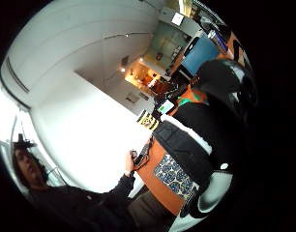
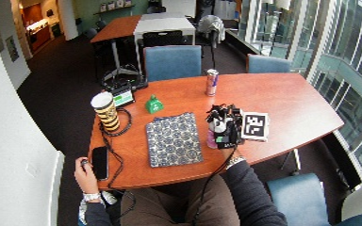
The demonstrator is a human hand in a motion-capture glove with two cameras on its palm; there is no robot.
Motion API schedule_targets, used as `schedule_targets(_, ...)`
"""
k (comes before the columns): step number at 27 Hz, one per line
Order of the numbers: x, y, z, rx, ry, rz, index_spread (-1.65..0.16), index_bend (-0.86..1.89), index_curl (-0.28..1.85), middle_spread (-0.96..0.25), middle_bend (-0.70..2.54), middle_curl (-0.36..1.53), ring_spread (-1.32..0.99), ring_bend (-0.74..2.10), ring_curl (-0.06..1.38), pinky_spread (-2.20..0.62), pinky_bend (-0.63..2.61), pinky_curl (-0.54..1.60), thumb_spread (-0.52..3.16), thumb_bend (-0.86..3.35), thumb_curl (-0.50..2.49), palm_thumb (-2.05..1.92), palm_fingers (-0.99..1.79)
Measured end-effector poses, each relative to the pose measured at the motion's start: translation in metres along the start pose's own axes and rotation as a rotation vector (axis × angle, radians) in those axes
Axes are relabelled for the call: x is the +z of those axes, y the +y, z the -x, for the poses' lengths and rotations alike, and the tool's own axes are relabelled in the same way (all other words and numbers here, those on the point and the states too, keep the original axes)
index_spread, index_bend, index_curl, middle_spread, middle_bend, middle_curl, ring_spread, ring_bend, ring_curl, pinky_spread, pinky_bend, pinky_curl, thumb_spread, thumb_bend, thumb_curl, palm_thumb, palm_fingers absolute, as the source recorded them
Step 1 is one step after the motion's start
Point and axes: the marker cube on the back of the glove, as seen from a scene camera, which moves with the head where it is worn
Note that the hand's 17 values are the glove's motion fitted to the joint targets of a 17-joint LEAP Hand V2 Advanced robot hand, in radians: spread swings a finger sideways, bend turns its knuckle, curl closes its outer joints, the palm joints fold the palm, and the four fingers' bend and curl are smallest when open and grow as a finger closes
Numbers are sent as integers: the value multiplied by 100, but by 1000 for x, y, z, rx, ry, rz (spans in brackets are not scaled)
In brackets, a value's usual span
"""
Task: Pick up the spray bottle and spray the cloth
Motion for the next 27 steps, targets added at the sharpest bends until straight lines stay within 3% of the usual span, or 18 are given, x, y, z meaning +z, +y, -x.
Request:
schedule_targets(5, -15, -22, 22, 5, 78, 138, -30, 25, 49, -21, 60, 51, -17, 65, 44, -30, 45, 40, 129, -2, 19, 44, 141)
schedule_targets(16, -8, -79, 76, -146, 313, 672, -30, 26, 52, -21, 63, 51, -16, 67, 45, -29, 44, 39, 128, -2, 19, 40, 142)
schedule_targets(27, 44, -39, 65, -208, 691, 1125, -30, 29, 55, -21, 63, 50, -15, 68, 45, -29, 44, 39, 126, -2, 18, 37, 142)
